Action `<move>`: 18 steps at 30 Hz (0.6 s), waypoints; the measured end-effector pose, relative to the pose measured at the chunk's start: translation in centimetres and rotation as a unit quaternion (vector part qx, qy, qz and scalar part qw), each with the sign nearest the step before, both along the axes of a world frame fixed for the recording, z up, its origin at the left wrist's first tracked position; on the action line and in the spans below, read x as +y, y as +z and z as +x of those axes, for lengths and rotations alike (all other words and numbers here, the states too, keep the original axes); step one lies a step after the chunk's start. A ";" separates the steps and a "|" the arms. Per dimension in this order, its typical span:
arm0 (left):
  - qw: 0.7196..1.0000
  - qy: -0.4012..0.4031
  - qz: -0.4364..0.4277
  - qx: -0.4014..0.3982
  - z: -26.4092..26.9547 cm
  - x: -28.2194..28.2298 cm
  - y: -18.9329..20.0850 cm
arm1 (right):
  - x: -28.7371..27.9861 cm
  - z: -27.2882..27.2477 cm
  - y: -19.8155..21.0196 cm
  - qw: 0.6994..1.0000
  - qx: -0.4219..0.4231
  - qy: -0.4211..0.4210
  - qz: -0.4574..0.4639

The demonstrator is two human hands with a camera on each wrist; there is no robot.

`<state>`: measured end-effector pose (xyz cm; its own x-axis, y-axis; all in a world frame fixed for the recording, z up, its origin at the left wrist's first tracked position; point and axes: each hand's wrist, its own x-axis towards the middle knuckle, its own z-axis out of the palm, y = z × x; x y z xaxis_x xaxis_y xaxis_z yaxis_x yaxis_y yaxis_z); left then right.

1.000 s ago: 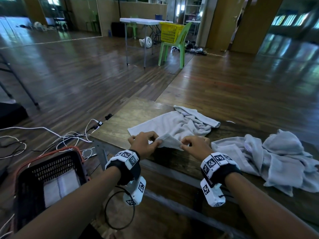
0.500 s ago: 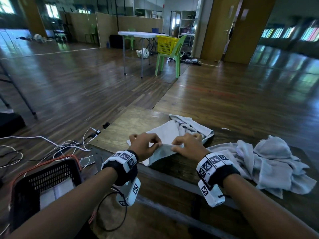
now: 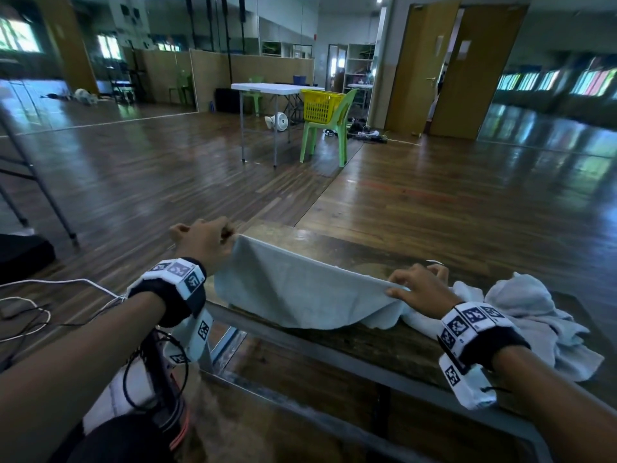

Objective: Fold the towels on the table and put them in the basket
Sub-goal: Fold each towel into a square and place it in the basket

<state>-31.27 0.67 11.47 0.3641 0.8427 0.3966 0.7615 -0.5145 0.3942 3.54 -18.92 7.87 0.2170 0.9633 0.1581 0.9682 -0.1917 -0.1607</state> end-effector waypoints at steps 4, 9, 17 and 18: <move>0.997 -0.028 -0.063 0.040 3.0 -2.1 -1.9 | 0.7 -1.3 1.5 0.999 -0.009 0.018 0.035; 0.978 -0.184 -0.097 0.021 10.1 -7.7 -2.7 | 2.0 -4.1 4.4 0.995 -0.026 0.081 0.048; 0.975 -0.209 -0.070 -0.040 12.6 -9.4 0.3 | 0.7 -3.9 6.5 0.995 -0.025 0.062 0.070; 0.974 -0.214 -0.057 -0.041 12.7 -9.4 0.5 | 0.5 -3.7 6.5 0.996 -0.020 0.061 0.067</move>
<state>-18.58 -8.68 11.94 0.6629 0.6605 0.3526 0.4498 -0.7278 0.5177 -0.21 -18.42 14.37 0.0899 0.9518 0.2931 0.9892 -0.0512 -0.1373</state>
